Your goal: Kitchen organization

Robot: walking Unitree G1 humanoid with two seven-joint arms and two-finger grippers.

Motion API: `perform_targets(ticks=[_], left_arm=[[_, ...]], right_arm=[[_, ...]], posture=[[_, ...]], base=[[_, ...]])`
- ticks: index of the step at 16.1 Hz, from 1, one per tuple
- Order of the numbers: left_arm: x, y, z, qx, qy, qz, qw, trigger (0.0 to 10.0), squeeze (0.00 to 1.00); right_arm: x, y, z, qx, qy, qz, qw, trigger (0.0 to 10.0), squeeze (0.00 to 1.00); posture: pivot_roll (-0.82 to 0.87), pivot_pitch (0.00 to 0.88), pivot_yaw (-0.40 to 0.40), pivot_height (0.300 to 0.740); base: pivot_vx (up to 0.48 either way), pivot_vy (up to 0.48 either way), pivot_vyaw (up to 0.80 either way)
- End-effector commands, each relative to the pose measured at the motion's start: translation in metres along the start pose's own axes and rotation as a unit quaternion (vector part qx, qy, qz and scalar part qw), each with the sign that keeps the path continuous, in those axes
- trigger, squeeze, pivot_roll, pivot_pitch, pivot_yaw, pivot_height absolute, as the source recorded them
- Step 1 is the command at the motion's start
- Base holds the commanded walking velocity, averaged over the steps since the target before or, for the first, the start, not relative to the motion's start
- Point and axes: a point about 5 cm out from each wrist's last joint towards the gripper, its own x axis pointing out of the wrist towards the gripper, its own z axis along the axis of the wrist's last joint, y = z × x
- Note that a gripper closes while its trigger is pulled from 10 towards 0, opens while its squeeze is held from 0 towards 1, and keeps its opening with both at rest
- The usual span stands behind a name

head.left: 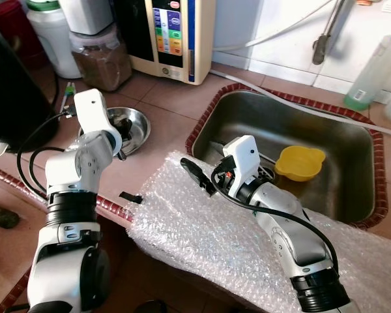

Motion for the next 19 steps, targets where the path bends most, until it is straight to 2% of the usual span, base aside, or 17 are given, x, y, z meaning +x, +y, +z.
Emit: perform_targets(ticks=[1, 4, 8, 12, 14, 17, 18, 19], left_arm=[[-0.004, -0.005, 0.009, -0.006, -0.007, 0.006, 1.0, 10.0, 1.0], [-0.01, -0.005, 0.009, -0.009, -0.007, 0.035, 0.999, 10.0, 1.0], [-0.013, -0.015, -0.004, -0.034, 0.025, 0.018, 0.999, 10.0, 1.0], [-0.017, -0.023, -0.009, -0.05, 0.04, 0.022, 0.998, 10.0, 1.0], [-0.019, -0.023, -0.013, -0.055, 0.047, 0.037, 0.997, 10.0, 1.0], [-0.019, -0.013, -0.012, -0.06, 0.039, 0.077, 0.994, 10.0, 1.0], [-0.02, -0.013, -0.012, -0.063, 0.042, 0.076, 0.994, 10.0, 0.67], [-0.02, -0.013, -0.012, -0.063, 0.043, 0.076, 0.994, 10.0, 0.67]], right_arm=[[0.001, 0.0, 0.001, -0.005, -0.001, 0.001, 1.0, 10.0, 0.0], [0.002, 0.003, -0.001, -0.003, -0.002, 0.0, 1.0, 10.0, 0.0], [0.003, 0.003, -0.001, -0.004, -0.002, 0.002, 1.0, 10.0, 0.0], [0.003, 0.005, -0.001, 0.002, -0.005, 0.009, 1.0, 10.0, 0.0], [0.001, 0.008, 0.0, 0.006, -0.011, 0.024, 1.0, 10.0, 0.0], [0.001, 0.009, -0.001, 0.006, -0.011, 0.028, 1.0, 10.0, 0.0], [0.001, 0.009, -0.001, 0.005, -0.01, 0.03, 0.999, 10.0, 0.0], [0.002, 0.009, -0.001, 0.004, -0.01, 0.031, 0.999, 10.0, 0.0]], posture=[[0.04, 0.11, 0.029, 0.74], [0.05, 0.115, 0.035, 0.74], [0.05, 0.118, 0.035, 0.74], [0.05, 0.119, 0.039, 0.74], [0.05, 0.118, 0.041, 0.74], [0.05, 0.115, 0.042, 0.74], [0.05, 0.112, 0.041, 0.74], [0.05, 0.112, 0.041, 0.74]], base=[[0.0, 0.0, 0.0], [0.0, 0.0, 0.0], [0.0, 0.0, 0.0], [0.0, 0.0, 0.0], [0.0, 0.0, 0.0], [0.0, 0.0, 0.0], [0.0, 0.0, 0.0], [0.0, 0.0, 0.0]])
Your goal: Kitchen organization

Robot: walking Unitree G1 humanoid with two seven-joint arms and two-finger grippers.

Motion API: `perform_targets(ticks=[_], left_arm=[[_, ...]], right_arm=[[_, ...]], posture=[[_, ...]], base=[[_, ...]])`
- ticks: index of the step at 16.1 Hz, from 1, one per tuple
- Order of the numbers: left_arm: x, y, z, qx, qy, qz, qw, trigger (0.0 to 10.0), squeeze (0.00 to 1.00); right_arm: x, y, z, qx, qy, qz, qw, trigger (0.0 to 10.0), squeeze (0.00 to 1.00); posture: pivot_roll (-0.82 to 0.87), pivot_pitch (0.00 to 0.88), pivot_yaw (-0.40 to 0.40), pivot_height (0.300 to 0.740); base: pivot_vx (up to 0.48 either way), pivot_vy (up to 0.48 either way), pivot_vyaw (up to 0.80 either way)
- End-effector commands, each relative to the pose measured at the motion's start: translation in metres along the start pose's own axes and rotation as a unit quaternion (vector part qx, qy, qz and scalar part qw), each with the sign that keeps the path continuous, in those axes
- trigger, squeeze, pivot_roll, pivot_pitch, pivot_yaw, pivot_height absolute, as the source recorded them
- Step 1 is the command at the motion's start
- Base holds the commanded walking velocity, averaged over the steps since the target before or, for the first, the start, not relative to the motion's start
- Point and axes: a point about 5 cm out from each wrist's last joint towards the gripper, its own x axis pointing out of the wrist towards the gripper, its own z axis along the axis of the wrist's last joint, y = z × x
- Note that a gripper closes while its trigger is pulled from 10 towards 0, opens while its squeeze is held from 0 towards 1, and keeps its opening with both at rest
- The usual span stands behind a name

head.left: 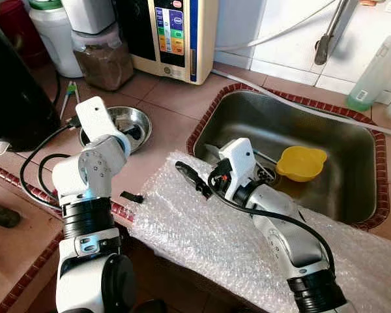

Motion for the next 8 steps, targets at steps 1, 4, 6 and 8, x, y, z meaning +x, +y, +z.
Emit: perform_targets(ticks=[1, 4, 6, 8], left_arm=[[0.0, 0.004, -0.001, -0.002, 0.003, 0.009, 1.0, 10.0, 0.0], [0.006, 0.005, -0.009, -0.013, 0.024, -0.001, 1.0, 10.0, 0.0], [0.009, 0.007, -0.013, -0.047, 0.024, -0.021, 0.998, 4.9, 0.0], [0.012, 0.01, -0.015, -0.042, 0.031, -0.023, 0.998, 0.0, 0.0]], right_arm=[[0.001, 0.004, 0.001, -0.002, -0.006, 0.011, 1.0, 10.0, 0.0], [0.002, 0.005, 0.002, -0.003, -0.008, 0.013, 1.0, 10.0, 0.0], [0.0, 0.004, 0.002, -0.005, -0.007, 0.01, 1.0, 10.0, 0.0], [0.0, 0.004, 0.002, -0.004, -0.008, 0.009, 1.0, 10.0, 0.0]], posture=[[0.05, 0.107, 0.042, 0.74], [0.04, 0.104, 0.046, 0.74], [0.04, 0.103, 0.05, 0.74], [0.04, 0.105, 0.049, 0.74]], base=[[0.0, 0.0, 0.0], [0.0, 0.0, 0.0], [0.0, 0.0, 0.0], [0.0, 0.0, 0.0]])
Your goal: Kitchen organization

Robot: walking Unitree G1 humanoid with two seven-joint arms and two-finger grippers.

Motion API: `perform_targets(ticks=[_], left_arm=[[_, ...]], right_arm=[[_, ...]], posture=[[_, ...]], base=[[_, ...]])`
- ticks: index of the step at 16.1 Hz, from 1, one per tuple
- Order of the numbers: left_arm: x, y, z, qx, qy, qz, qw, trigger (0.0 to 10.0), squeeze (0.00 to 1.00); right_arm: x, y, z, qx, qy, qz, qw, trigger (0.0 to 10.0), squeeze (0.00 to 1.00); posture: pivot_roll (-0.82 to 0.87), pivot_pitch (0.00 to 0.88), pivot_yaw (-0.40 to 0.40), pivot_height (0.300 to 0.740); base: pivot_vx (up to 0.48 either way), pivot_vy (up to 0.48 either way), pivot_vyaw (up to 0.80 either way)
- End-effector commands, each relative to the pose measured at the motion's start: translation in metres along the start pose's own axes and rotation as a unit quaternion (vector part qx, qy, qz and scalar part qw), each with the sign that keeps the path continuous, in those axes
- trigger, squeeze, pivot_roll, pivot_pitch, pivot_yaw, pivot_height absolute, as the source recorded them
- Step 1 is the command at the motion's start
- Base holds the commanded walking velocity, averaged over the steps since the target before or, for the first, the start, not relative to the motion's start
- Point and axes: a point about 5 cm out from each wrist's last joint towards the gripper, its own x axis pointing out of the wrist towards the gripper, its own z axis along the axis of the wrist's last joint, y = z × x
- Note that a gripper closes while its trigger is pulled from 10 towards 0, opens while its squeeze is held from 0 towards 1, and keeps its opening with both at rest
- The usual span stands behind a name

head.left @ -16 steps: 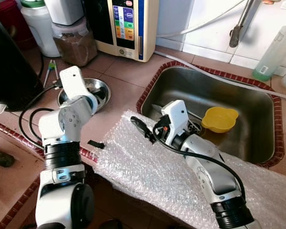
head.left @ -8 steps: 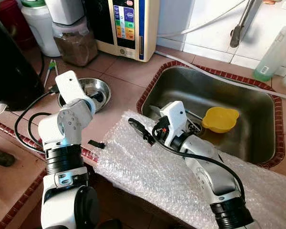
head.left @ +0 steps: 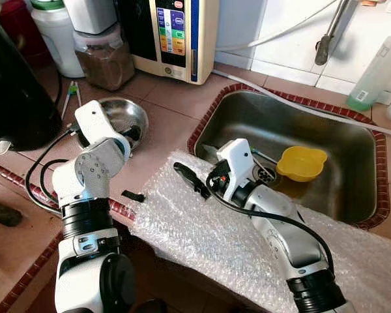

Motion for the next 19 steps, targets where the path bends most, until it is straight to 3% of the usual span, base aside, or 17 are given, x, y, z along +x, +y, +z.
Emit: perform_targets(ticks=[1, 11, 19], left_arm=[[0.003, 0.006, -0.008, -0.002, 0.022, 0.004, 1.0, 0.0, 0.0], [0.01, 0.017, -0.007, -0.005, 0.023, -0.001, 1.0, 0.0, 0.0], [0.012, 0.022, 0.01, 0.01, 0.005, -0.04, 0.999, 0.0, 0.0]], right_arm=[[-0.001, 0.002, 0.002, -0.001, -0.007, 0.006, 1.0, 10.0, 0.0], [-0.002, 0.001, 0.002, -0.005, -0.004, 0.009, 1.0, 10.0, 0.0], [-0.003, 0.001, 0.002, -0.007, -0.001, 0.01, 1.0, 10.0, 0.0]], posture=[[0.04, 0.105, 0.049, 0.74], [0.03, 0.107, 0.036, 0.74], [0.03, 0.111, 0.029, 0.74]], base=[[0.0, 0.0, 0.0], [0.0, 0.0, 0.0], [0.0, 0.0, 0.0]])
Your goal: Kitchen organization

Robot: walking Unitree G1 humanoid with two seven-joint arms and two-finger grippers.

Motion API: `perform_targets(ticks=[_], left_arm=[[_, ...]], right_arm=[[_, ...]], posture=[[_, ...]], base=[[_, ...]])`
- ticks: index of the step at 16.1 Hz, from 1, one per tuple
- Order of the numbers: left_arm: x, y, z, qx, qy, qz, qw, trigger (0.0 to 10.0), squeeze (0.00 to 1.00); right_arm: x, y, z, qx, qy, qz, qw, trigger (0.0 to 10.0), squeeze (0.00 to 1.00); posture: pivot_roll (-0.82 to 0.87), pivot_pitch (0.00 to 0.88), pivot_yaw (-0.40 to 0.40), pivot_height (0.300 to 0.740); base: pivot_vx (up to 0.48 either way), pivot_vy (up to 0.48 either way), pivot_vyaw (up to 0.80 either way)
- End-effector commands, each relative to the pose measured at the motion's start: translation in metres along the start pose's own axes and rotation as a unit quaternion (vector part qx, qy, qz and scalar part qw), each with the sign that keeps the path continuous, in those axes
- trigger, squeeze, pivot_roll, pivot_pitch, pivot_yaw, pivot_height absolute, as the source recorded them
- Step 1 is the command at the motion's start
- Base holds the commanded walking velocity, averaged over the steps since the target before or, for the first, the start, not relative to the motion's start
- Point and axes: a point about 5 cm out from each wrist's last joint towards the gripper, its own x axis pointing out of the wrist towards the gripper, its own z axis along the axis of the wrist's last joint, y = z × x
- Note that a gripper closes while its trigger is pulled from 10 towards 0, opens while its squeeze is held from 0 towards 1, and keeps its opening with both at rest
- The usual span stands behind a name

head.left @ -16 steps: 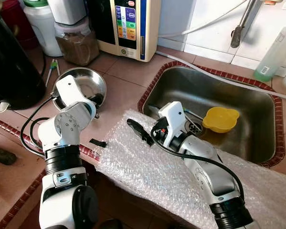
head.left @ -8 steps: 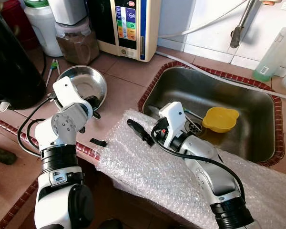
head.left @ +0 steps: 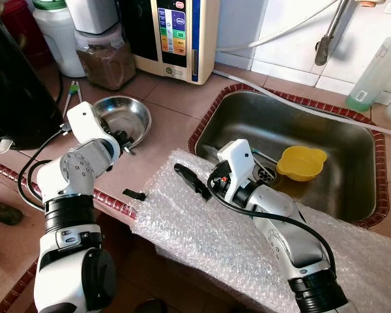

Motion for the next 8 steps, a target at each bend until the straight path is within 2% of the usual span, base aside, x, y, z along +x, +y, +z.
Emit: perform_targets(ticks=[1, 5, 8], left_arm=[[0.002, 0.0, 0.003, 0.01, -0.005, -0.005, 1.0, 0.0, 0.0], [0.003, 0.003, 0.006, 0.034, -0.018, -0.028, 0.999, 0.0, 0.0], [0.001, 0.003, 0.014, 0.058, -0.052, -0.031, 0.996, 0.0, 0.0]], right_arm=[[-0.001, 0.002, 0.003, -0.003, -0.005, 0.004, 1.0, 10.0, 0.0], [-0.002, 0.001, 0.002, -0.004, -0.003, 0.002, 1.0, 10.0, 0.0], [-0.003, -0.001, 0.003, -0.004, -0.004, 0.0, 1.0, 10.0, 0.0]], posture=[[0.03, 0.111, 0.028, 0.74], [0.02, 0.111, 0.025, 0.74], [0.02, 0.109, 0.022, 0.74]], base=[[0.0, 0.0, 0.0], [0.0, 0.0, 0.0], [0.0, 0.0, 0.0]])
